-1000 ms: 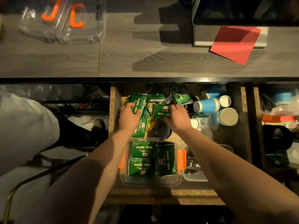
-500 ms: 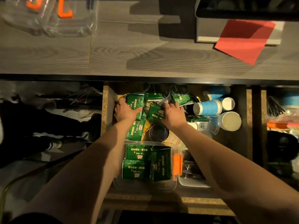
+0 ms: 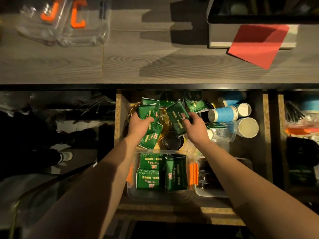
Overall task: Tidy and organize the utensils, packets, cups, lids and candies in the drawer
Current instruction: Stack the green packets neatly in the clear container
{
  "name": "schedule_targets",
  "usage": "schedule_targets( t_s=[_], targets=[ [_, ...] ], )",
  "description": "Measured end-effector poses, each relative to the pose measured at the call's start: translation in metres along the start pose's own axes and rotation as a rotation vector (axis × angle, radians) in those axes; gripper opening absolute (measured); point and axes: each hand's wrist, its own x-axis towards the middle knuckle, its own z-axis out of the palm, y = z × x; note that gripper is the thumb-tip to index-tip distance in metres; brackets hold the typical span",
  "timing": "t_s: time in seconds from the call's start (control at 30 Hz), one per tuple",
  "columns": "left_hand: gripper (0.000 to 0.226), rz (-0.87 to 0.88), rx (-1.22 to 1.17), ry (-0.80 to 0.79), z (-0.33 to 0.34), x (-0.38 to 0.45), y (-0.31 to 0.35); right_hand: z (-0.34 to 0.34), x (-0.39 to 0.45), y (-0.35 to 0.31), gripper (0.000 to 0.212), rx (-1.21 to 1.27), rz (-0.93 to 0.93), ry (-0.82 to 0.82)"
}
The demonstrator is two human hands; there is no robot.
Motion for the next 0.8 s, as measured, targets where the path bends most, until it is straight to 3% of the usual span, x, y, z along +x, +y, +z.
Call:
schedule_targets(
  t_s=[0.07, 0.17, 0.3, 0.43, 0.57, 0.63, 0.73, 0.8],
  targets=[
    [0.042, -0.003, -0.097, -0.035, -0.006, -0.02, 0.005, -0.007, -0.016, -0.008, 0.012, 0.169, 0.004, 0.019],
    [0.044, 0.004, -0.223, -0.126, -0.019, -0.055, 0.012, -0.019, -0.049, -0.027, 0.016, 0.419, -0.002, 0.044],
    [0.033, 0.027, -0.362, -0.211, -0.036, -0.109, 0.021, -0.037, -0.097, -0.048, 0.015, 0.656, 0.016, 0.083],
    [0.019, 0.059, -0.426, -0.305, -0.055, -0.156, 0.026, -0.049, -0.141, -0.069, 0.017, 0.875, 0.008, 0.016],
    [0.1, 0.088, -0.403, -0.397, -0.07, -0.183, 0.023, -0.043, -0.173, -0.089, 0.01, 0.839, -0.008, -0.025],
    [0.11, 0.102, -0.41, -0.419, -0.074, -0.193, 0.023, -0.037, -0.186, -0.095, 0.015, 0.813, -0.002, 0.008],
    [0.066, 0.128, -0.421, -0.526, -0.075, -0.2, 0.015, -0.03, -0.201, -0.101, 0.013, 0.854, 0.009, 0.012],
    [0.054, 0.122, -0.398, -0.542, -0.077, -0.211, 0.015, -0.027, -0.21, -0.101, 0.002, 0.858, 0.023, 0.011]
  ],
)
